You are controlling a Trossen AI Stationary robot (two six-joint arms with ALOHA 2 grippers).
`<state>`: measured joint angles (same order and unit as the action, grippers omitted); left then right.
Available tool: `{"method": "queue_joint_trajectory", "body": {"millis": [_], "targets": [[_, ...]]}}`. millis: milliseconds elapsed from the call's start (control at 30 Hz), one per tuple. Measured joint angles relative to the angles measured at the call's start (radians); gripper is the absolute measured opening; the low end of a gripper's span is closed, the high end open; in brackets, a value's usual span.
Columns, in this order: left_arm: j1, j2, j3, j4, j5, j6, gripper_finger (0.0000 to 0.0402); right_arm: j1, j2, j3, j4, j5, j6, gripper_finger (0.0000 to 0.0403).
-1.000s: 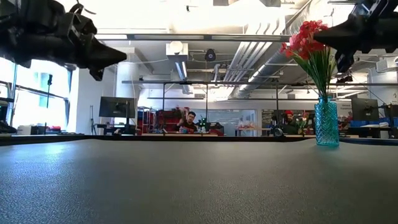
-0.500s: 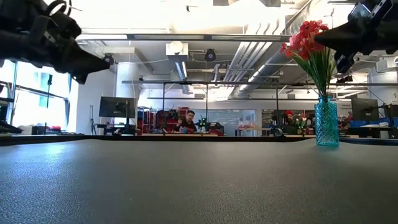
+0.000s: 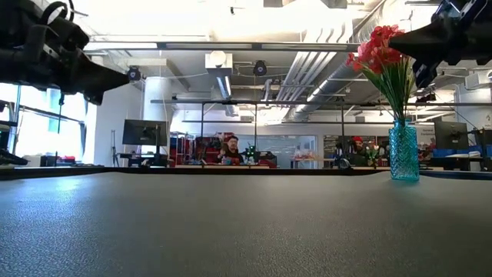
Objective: Sort flowers into vase by color
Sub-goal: Return to Home Position
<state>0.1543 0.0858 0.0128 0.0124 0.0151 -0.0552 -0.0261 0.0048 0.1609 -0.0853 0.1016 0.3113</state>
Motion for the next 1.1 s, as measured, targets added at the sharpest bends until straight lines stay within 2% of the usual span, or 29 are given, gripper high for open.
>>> {"method": "queue_joint_trajectory", "body": {"millis": [367,633,833,1100], "targets": [[0.002,-0.001,0.000,-0.001,-0.001,0.015,0.0000,0.000,0.000,-0.146,0.155,-0.007,0.047,0.0000],[0.013,-0.001,0.000,-0.005,-0.028,0.041,0.0000,0.001,0.000,-0.151,0.110,-0.053,0.021,0.0000],[0.023,-0.001,0.000,0.002,-0.031,-0.038,0.0000,0.001,0.000,-0.151,0.110,-0.053,0.045,0.0000],[0.022,-0.001,0.000,0.003,-0.031,-0.046,0.0000,0.001,0.000,-0.151,0.106,-0.067,0.027,0.0000]]}}
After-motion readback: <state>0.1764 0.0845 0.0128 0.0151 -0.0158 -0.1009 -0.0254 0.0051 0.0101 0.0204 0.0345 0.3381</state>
